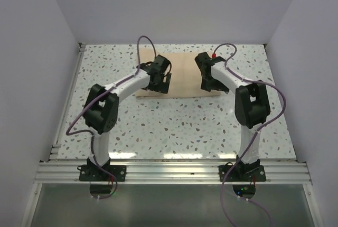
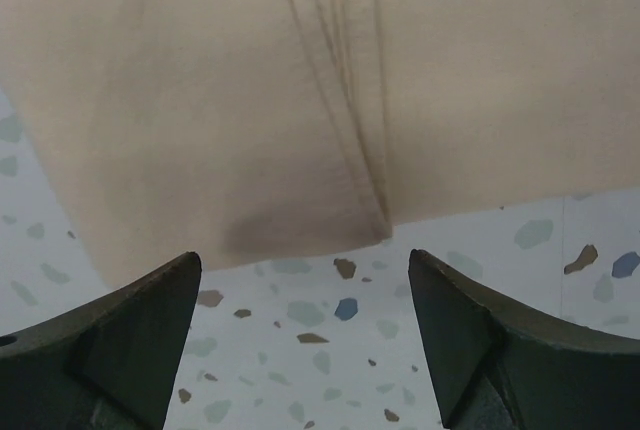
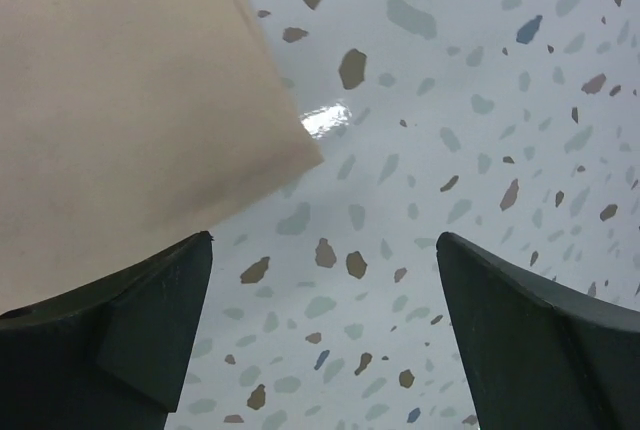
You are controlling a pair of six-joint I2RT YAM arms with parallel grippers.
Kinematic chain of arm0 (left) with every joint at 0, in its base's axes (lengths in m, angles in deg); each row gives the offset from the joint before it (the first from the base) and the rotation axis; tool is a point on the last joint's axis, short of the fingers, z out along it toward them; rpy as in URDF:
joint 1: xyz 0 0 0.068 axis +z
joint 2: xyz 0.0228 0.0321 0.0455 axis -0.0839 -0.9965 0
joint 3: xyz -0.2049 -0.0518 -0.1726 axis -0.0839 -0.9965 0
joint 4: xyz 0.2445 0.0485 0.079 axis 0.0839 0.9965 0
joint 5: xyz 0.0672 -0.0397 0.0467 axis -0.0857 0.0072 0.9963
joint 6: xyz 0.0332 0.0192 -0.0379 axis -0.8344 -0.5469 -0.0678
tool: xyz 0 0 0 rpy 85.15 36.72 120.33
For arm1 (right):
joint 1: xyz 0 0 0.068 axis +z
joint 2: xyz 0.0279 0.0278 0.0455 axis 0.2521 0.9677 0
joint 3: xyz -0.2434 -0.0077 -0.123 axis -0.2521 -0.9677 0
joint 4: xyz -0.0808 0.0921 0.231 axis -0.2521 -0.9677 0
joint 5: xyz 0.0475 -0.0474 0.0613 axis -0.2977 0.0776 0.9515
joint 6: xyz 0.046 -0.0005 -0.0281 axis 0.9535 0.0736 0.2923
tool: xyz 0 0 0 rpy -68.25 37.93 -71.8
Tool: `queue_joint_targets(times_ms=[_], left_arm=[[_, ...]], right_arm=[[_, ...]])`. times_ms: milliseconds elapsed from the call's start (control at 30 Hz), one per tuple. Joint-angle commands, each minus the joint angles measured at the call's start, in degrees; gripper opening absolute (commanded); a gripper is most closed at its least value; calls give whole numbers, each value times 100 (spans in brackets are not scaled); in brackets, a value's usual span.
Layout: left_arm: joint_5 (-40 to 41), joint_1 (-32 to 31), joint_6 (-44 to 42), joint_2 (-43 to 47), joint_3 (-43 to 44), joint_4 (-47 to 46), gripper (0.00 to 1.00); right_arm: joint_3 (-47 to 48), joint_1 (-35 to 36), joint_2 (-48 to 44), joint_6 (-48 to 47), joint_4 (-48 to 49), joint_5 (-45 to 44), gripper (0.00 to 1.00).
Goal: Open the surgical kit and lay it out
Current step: Open the surgical kit at the center of the board.
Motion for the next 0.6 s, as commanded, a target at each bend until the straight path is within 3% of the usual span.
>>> queue_joint_targets(times_ms=[0,200,300,400,567], left_arm=[[1301,-483,-21,-614,894,598,89],[1603,-545,121,-1406,1485,741,85],[1717,-545,130,-1582,1634,820,77],[1823,-519,191,-1653,1748,908,63],[1858,-335,217,-1399,2109,1074,12]], right_arm=[[-392,-73,-665,435,-179,-69,98],[-789,-64,-1150,418,-46,398,98],[-745,-73,-1308,357,-90,354,98],[-552,-73,-1370,304,-169,327,99],[-7,-64,-1300,207,-345,345,96]])
